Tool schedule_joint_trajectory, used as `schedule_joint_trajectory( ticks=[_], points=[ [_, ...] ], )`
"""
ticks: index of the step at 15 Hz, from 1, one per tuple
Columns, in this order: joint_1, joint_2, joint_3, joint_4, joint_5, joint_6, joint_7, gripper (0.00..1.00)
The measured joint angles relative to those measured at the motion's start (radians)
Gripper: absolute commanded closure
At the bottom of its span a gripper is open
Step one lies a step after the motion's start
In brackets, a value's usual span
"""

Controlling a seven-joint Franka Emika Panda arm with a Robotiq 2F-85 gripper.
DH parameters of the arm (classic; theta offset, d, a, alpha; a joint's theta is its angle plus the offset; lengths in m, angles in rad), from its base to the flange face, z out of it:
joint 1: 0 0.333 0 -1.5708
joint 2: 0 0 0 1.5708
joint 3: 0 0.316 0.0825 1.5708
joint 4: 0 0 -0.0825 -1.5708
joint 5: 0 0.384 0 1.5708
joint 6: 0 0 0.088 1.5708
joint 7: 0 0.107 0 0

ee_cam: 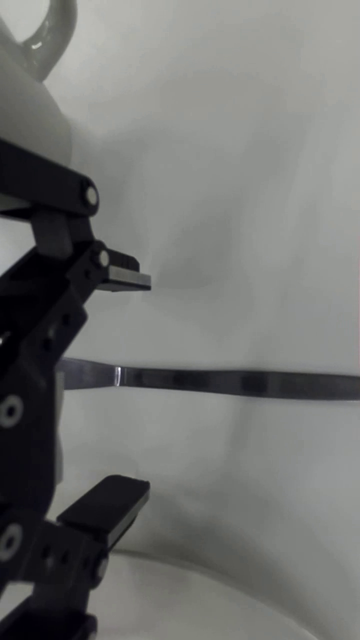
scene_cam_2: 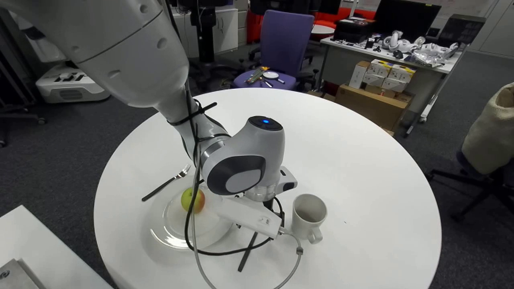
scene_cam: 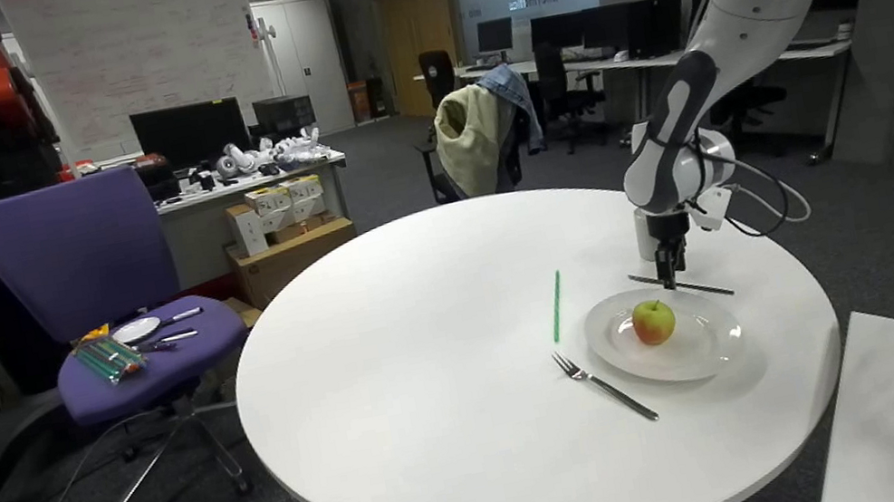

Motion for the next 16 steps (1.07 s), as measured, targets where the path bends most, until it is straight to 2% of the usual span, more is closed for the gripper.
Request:
schedule_joint_trajectory(
  ticks=[13,14,16],
  points=[
    [-0.070,-0.006,0.007,0.040,0.008,0.003,0.000,0.00],
    [-0.075,-0.007,0.007,0.040,0.009,0.003,0.000,0.16],
    [-0.083,-0.007,0.007,0.041,0.010,0.003,0.000,0.33]
  ],
)
